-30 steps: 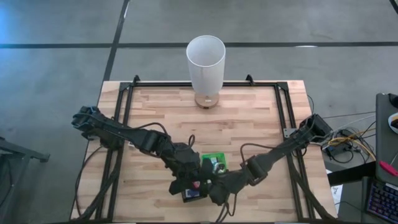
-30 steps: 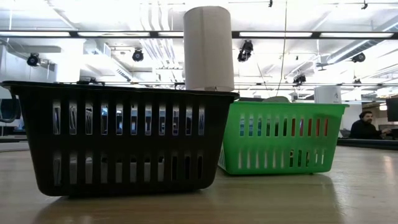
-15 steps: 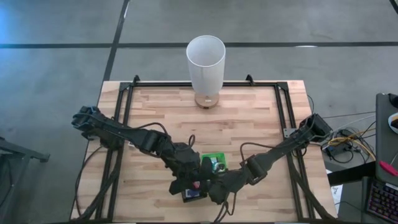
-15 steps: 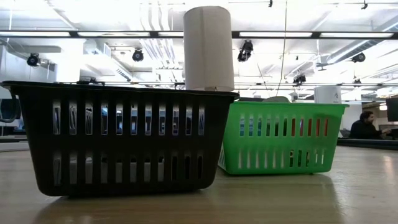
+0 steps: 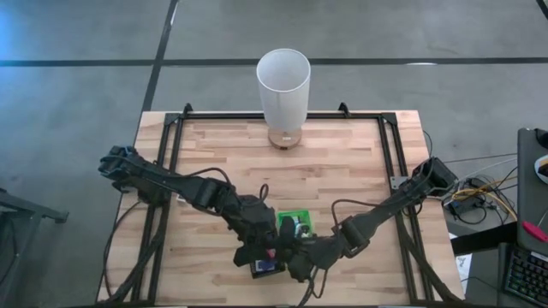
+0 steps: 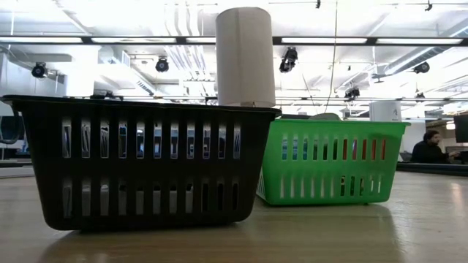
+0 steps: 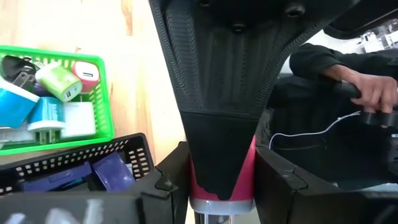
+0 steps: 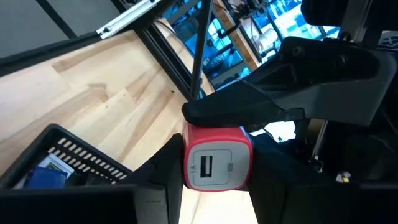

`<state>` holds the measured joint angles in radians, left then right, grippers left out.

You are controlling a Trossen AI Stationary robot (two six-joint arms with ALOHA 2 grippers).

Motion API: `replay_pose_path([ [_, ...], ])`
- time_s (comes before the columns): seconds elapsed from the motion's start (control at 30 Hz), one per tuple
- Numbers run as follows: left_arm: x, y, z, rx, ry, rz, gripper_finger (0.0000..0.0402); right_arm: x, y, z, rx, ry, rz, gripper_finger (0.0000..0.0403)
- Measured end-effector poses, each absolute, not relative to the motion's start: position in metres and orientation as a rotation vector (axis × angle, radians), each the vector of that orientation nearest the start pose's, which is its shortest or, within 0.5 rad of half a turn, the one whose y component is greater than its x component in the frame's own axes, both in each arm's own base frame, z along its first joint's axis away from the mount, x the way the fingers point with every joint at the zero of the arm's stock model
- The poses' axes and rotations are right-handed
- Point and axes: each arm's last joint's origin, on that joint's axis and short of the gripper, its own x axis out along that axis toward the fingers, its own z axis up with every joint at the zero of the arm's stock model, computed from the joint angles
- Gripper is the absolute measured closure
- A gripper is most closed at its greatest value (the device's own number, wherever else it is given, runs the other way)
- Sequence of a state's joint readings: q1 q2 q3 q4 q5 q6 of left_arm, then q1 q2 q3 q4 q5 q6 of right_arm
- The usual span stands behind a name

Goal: Pick & Place Office items
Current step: Put the pink charger adapter into the green bin

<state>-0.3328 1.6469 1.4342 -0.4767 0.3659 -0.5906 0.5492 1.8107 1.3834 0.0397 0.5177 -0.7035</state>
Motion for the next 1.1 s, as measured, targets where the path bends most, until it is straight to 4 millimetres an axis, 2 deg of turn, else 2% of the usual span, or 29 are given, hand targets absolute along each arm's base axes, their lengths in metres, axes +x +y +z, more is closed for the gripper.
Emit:
replay_pose_path([
  [0.2, 0.342, -0.128, 0.312, -0.549, 0.877, -0.395, 0.0265, 0.360, 0.208, 0.276, -0.905, 0.326, 0.147, 0.0281],
  [0.43, 0.343, -0.128, 0.315, -0.619, 0.875, -0.362, 0.0108, 0.359, 0.207, 0.270, -0.901, 0.382, 0.156, 0.0281],
  [0.57, 0.342, -0.128, 0.315, -0.645, 0.885, -0.349, 0.0059, 0.359, 0.207, 0.270, -0.893, 0.382, 0.154, 0.0281],
  [0.77, 0.340, -0.126, 0.311, -0.519, 0.900, -0.379, 0.0050, 0.354, 0.206, 0.264, -0.912, 0.462, 0.119, 0.0281],
  [0.93, 0.328, -0.123, 0.312, -0.470, 0.972, -0.382, 0.0047, 0.340, 0.211, 0.255, -0.950, 0.581, 0.044, 0.0281],
  [1.1, 0.317, -0.121, 0.318, -0.367, 0.968, -0.336, 0.0047, 0.329, 0.210, 0.247, -0.869, 0.683, 0.017, 0.0281],
])
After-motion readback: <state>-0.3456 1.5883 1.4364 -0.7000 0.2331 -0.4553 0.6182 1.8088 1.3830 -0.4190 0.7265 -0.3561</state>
